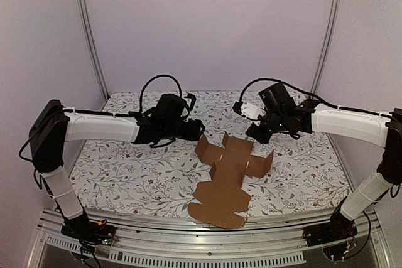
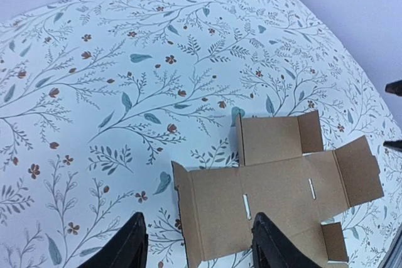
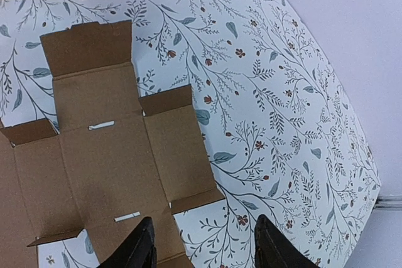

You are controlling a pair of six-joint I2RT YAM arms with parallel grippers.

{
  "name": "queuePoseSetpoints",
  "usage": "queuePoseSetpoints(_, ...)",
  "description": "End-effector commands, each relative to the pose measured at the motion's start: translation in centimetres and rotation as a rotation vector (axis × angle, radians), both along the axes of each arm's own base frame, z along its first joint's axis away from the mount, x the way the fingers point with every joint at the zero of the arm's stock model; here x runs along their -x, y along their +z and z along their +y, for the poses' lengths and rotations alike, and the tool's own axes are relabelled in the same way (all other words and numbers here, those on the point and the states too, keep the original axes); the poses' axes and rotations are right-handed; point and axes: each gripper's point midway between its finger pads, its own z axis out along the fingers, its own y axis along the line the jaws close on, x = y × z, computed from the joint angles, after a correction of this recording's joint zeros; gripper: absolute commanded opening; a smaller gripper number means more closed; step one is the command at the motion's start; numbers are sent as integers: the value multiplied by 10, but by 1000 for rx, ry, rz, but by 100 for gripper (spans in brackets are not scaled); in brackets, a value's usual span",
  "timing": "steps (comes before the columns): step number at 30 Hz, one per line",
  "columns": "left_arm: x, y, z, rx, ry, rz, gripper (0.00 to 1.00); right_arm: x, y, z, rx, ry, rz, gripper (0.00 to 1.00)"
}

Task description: Fold the paper box

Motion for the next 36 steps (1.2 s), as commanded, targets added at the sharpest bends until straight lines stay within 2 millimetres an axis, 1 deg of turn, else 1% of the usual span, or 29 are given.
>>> queuePoseSetpoints(1, 2, -47, 27, -211, 34, 224, 56, 8, -2, -12, -84, -44, 138, 56)
queuePoseSetpoints(3, 0, -54, 22, -214, 15, 267, 55, 5, 0, -18, -110, -55, 165, 66)
queuePoseSetpoints(6, 0, -66, 11, -212, -20, 332, 51, 4, -2, -23, -159, -45, 246, 71)
queuePoseSetpoints(8, 1, -76, 6, -222, -34, 375, 47, 3, -8, -25, -189, -36, 315, 74)
queuePoseSetpoints(11, -1, -90, 3, -235, -22, 408, 39, 0, -18, -29, -194, -44, 370, 75)
queuePoseSetpoints(14, -1, -94, 2, -238, -22, 413, 24, -3, -28, -32, -156, -61, 386, 75)
queuePoseSetpoints(17, -1, -92, -3, -238, -49, 373, 11, -7, -37, -35, -97, -59, 414, 71)
queuePoseSetpoints(18, -1, -89, -5, -240, -58, 342, 6, -7, -46, -36, -69, -56, 449, 70)
queuePoseSetpoints(20, 0, -80, -8, -237, -83, 253, 0, -13, -47, -34, -58, -44, 494, 67)
queuePoseSetpoints(21, 2, -74, -11, -229, -99, 198, 0, -15, -53, -34, -63, -46, 542, 66)
queuePoseSetpoints(24, 13, -54, -18, -190, -161, 39, 0, -27, -49, -33, -118, -74, 613, 66)
queuePoseSetpoints(25, 15, -46, -21, -173, -177, -7, 0, -30, -51, -33, -127, -82, 637, 66)
queuePoseSetpoints(26, 18, -42, -20, -161, -175, -34, 0, -32, -49, -33, -134, -88, 651, 67)
queuePoseSetpoints(31, 28, -28, -15, -123, -173, -122, 0, -26, -55, -31, -111, -84, 753, 67)
queuePoseSetpoints(33, 30, -25, -14, -124, -164, -143, 0, -21, -59, -29, -115, -80, 805, 67)
queuePoseSetpoints(36, 31, -25, -12, -130, -153, -154, 0, -10, -66, -24, -127, -76, 897, 63)
